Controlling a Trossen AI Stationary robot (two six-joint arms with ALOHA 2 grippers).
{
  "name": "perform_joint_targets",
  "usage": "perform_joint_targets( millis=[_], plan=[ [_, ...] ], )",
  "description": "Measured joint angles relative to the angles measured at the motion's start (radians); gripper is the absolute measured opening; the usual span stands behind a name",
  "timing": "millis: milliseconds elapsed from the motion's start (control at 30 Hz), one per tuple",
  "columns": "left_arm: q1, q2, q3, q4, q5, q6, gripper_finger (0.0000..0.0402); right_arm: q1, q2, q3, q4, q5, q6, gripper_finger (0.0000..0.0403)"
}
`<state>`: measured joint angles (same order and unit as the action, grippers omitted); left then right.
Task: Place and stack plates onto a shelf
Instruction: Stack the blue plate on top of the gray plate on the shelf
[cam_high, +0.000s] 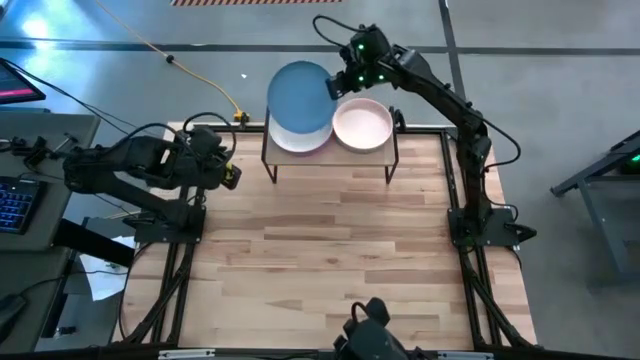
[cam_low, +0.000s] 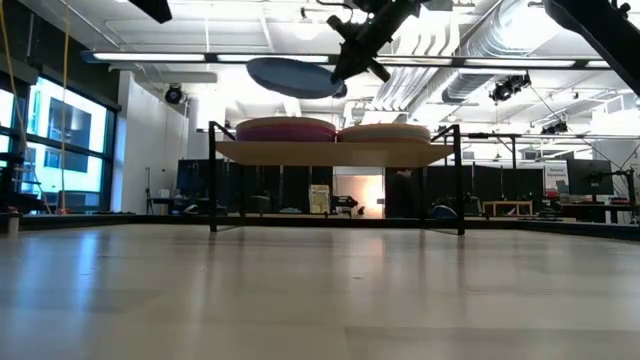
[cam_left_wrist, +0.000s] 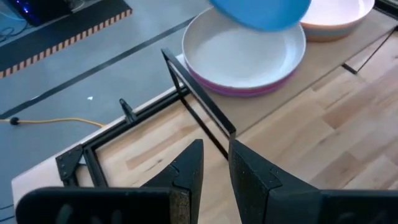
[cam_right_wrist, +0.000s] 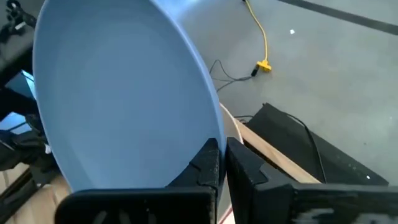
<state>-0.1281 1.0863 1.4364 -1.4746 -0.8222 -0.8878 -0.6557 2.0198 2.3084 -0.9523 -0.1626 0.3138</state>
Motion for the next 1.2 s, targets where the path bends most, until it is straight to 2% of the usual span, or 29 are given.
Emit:
perform_joint_targets(
  millis=[167, 500, 1200],
  plan=[
    [0.027, 0.000, 0.000, 0.039, 0.000, 0.051, 0.0065, 0.020, 0.032, 0.000, -0.009, 0.029, -0.008, 0.0000],
    [0.044, 0.000, 0.000, 0.039, 0.045, 0.054, 0.0065, 0.030, 0.085, 0.000, -0.078, 0.082, -0.026, 0.0000],
    [0.044, 0.049, 0.000, 0.039, 0.081, 0.053, 0.0065, 0.053, 0.110, 0.000, -0.075, 0.079, -0.050, 0.0000]
  ],
)
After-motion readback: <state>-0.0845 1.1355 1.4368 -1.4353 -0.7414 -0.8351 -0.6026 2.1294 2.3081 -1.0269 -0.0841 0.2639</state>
